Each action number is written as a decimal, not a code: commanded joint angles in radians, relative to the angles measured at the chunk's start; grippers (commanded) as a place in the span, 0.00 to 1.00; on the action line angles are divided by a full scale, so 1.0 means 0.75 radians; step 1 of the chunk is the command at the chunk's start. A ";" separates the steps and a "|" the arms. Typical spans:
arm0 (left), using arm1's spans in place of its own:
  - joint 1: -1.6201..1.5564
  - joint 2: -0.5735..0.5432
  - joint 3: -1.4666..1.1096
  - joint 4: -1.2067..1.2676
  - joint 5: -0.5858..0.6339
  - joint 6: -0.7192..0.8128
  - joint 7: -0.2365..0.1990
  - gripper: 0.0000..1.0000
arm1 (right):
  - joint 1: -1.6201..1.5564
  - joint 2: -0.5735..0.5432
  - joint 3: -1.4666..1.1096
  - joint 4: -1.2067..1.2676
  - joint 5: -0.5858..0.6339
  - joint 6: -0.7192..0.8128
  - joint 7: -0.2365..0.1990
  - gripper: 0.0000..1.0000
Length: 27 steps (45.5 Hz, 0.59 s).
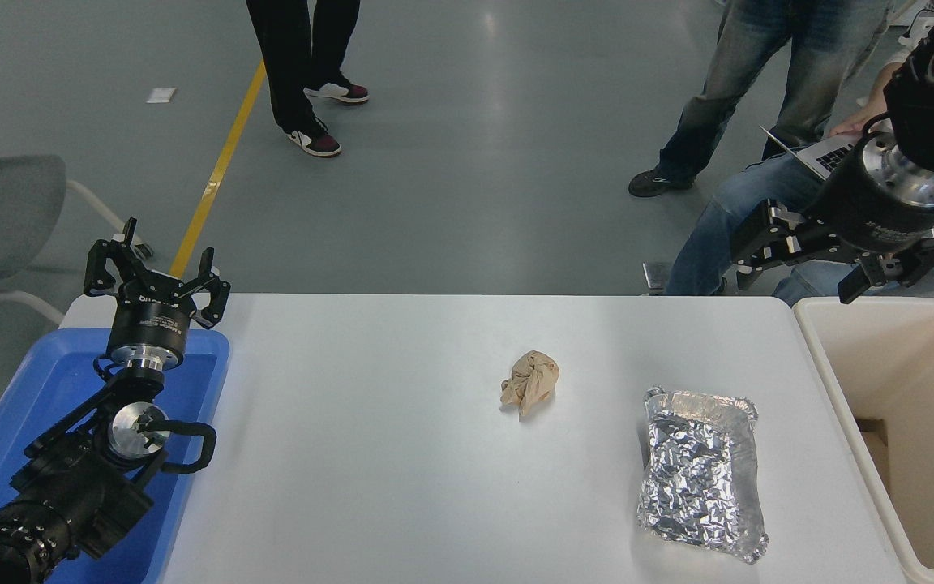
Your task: Pick up foil plate and place in dustbin
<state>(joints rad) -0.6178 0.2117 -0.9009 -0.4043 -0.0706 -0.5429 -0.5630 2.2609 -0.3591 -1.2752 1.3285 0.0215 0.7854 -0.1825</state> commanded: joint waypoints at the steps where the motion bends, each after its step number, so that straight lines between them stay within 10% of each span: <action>1: -0.001 0.002 0.003 0.001 0.002 0.000 0.000 0.99 | -0.002 0.000 -0.001 0.000 0.000 0.000 0.000 1.00; 27: -0.001 0.000 -0.001 0.001 0.000 0.000 0.000 0.99 | -0.010 0.002 -0.001 0.000 0.000 0.000 0.000 1.00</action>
<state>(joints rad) -0.6182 0.2117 -0.9020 -0.4043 -0.0708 -0.5429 -0.5629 2.2550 -0.3579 -1.2752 1.3285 0.0215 0.7854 -0.1825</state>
